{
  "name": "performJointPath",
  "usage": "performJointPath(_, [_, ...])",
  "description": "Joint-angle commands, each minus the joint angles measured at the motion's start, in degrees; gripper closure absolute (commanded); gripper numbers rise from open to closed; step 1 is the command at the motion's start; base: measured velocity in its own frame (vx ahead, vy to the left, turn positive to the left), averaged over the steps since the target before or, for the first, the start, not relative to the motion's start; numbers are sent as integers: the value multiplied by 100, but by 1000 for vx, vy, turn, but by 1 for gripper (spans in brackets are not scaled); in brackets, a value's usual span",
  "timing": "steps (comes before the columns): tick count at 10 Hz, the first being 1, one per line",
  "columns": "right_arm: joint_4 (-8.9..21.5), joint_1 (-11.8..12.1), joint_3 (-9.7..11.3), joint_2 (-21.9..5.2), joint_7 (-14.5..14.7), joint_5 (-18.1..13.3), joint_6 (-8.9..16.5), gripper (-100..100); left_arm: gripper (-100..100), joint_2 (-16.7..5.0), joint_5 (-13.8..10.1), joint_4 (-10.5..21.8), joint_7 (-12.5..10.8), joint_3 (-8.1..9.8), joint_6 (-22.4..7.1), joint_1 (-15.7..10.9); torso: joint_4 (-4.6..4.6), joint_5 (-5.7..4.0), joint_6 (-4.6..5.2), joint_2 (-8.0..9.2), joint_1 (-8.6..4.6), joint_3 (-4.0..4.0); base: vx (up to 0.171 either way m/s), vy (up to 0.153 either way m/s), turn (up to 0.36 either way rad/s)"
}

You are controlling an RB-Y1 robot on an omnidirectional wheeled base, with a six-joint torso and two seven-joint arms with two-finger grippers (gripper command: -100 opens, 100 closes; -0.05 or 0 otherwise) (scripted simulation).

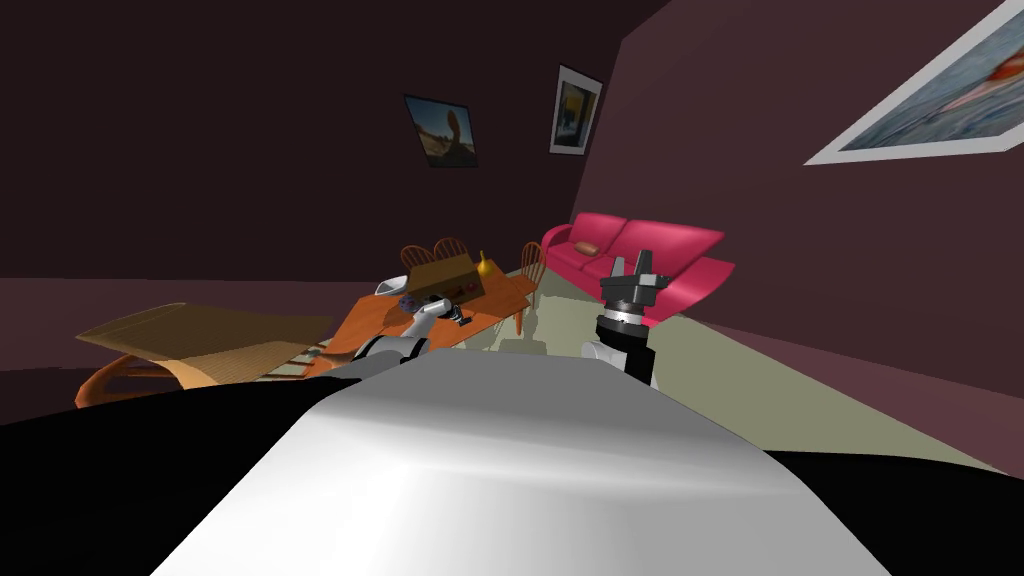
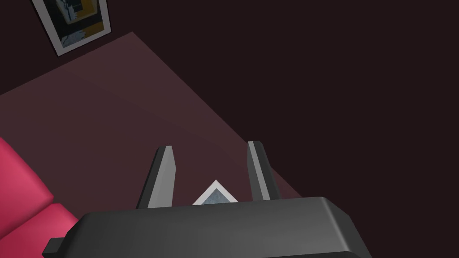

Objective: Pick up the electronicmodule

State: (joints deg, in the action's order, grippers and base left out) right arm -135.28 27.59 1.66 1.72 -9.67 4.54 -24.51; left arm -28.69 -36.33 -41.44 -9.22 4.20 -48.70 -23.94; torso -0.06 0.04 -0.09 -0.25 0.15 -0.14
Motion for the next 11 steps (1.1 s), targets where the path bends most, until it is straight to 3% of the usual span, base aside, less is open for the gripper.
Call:
performJointPath(1, [0, 0, 0, 0, 0, 0, 0, 0, -100, -7, -82, 286, 73, -8, -35, -99, 0, 0, 0, 0, 0, 0, 31, 39, -62])
performJointPath(2, [0, 0, 0, 0, 0, 0, 0, 0, -100, -3, -120, 490, 42, -48, -185, -148, 0, 0, -2, 2, -2, 1, 35, 38, -96])
performJointPath(3, [0, 0, 0, 0, 0, 0, 0, 0, -100, -3, -120, 420, 42, -48, -185, -148, 0, 0, -1, 2, -2, 1, 28, 37, -53])
performJointPath(6, [0, 0, 0, 0, 0, 0, 0, 0, -100, 6, -179, 881, -15, -123, -436, -221, 1, -2, -1, 4, -7, 2, 30, 30, -81])
performJointPath(10, [0, 0, 0, 0, 0, 0, 0, 0, -100, 10, -232, 1229, -76, -206, -673, -275, -1, 0, -2, -1, 0, -1, 38, 44, -64])
performJointPath(11, [0, 0, 0, 0, 0, 0, 0, 0, -100, 12, -236, 1263, -20, -186, -580, -311, 0, 0, -2, 0, 2, 0, 16, 26, -15])
